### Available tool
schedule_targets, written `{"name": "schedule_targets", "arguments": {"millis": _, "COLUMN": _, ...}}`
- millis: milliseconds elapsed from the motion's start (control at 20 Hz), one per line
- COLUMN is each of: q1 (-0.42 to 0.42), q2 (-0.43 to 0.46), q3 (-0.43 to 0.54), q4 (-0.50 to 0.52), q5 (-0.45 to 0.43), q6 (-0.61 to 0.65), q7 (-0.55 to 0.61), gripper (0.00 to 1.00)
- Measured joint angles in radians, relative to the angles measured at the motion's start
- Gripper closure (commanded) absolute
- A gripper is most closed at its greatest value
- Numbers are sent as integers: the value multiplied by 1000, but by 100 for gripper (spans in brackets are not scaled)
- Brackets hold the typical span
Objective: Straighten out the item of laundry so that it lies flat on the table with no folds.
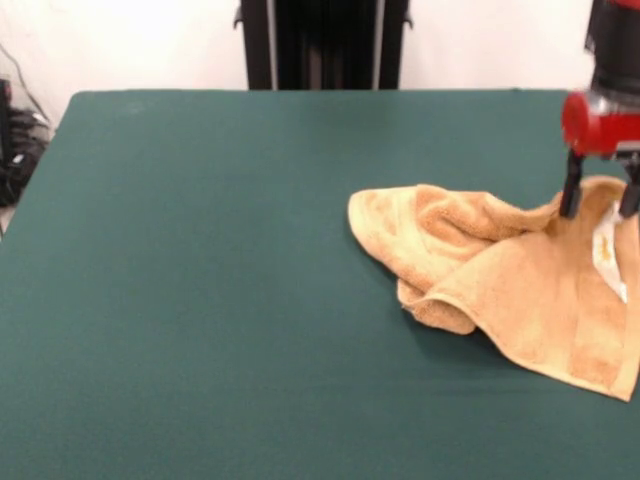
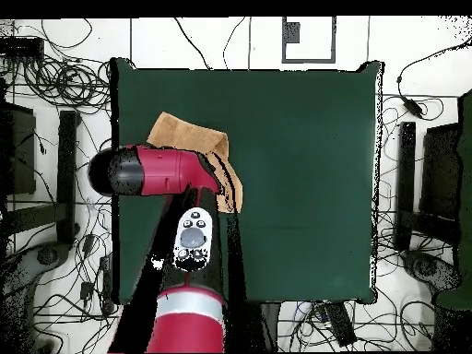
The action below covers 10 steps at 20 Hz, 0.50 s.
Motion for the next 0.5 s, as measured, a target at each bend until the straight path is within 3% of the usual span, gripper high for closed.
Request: {"name": "schedule_targets", "arguments": {"millis": 500, "q1": -40, "q2": -198, "q3": -1, "q4": 8, "q5": 0, "q6": 235, "q7": 0, "gripper": 0}}
